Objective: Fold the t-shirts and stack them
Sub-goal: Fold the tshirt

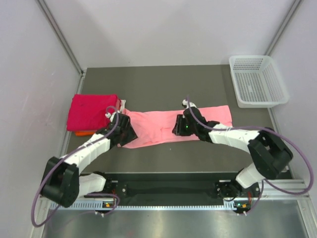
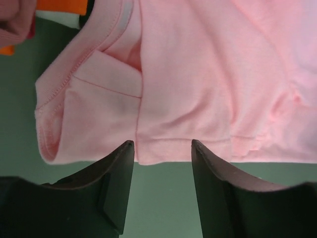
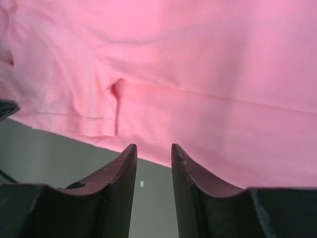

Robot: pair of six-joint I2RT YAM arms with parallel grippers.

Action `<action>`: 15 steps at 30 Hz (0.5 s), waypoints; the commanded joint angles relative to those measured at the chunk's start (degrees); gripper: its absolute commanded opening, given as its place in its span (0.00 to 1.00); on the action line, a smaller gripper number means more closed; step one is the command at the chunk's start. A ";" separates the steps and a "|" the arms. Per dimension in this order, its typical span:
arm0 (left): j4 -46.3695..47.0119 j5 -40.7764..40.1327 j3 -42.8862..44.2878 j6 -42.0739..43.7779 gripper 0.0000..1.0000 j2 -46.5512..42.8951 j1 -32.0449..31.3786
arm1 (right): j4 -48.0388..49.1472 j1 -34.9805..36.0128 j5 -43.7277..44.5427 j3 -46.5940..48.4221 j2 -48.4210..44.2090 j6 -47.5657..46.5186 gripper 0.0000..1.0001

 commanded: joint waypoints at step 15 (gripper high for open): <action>-1.76 -2.35 -10.54 -12.32 0.79 -18.03 -0.07 | -18.20 -15.34 30.22 -14.22 -29.22 3.04 0.89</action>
